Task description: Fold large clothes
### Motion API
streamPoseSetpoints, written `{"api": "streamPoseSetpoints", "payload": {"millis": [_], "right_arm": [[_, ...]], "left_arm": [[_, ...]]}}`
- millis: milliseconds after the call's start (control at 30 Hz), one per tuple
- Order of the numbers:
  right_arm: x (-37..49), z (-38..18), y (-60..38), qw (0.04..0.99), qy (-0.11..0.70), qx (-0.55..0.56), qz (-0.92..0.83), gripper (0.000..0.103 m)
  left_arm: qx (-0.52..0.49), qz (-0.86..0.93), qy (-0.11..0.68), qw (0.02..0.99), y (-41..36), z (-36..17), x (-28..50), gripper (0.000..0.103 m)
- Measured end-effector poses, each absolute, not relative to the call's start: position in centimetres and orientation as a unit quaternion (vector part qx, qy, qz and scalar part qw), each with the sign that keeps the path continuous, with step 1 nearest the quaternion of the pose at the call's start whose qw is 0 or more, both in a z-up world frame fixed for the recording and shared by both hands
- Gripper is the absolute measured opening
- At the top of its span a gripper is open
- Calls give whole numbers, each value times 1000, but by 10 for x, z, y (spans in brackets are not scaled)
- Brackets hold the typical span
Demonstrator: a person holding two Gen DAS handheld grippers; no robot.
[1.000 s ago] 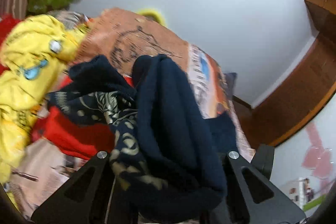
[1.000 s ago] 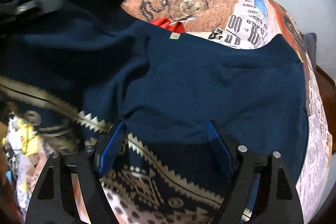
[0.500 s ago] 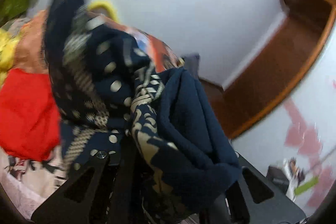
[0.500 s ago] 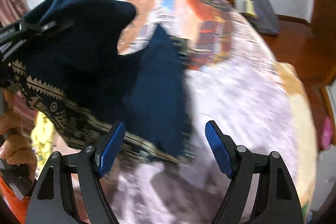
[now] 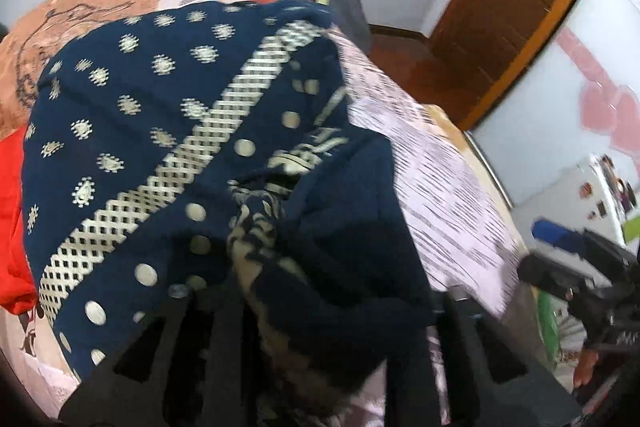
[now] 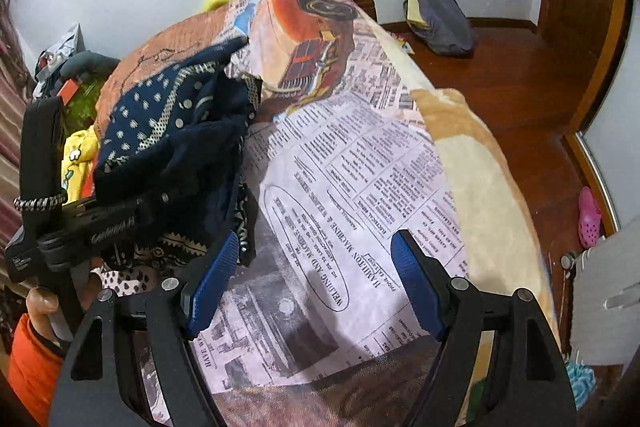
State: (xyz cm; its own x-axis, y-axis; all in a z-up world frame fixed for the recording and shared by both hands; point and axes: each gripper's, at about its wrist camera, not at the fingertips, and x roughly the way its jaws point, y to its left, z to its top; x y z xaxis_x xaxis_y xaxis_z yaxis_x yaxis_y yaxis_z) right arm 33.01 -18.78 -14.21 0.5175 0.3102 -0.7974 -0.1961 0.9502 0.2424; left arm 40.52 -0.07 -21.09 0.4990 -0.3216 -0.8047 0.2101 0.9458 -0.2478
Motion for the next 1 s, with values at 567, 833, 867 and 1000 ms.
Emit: {"api": "streamPoseSetpoints", "payload": {"millis": [567, 833, 867, 1000], "right_arm": [[331, -100, -124, 884, 406, 36, 230, 76], [359, -134, -63, 853, 445, 6, 272, 76], [364, -143, -57, 848, 455, 0, 271, 76], [383, -171, -52, 838, 484, -17, 252, 76]], "left_arm": [[-13, -53, 369, 928, 90, -105, 333, 100], [-35, -27, 437, 898, 134, -166, 348, 100], [-32, -29, 449, 893, 132, -177, 352, 101], [-23, -33, 461, 886, 125, -204, 355, 101]]}}
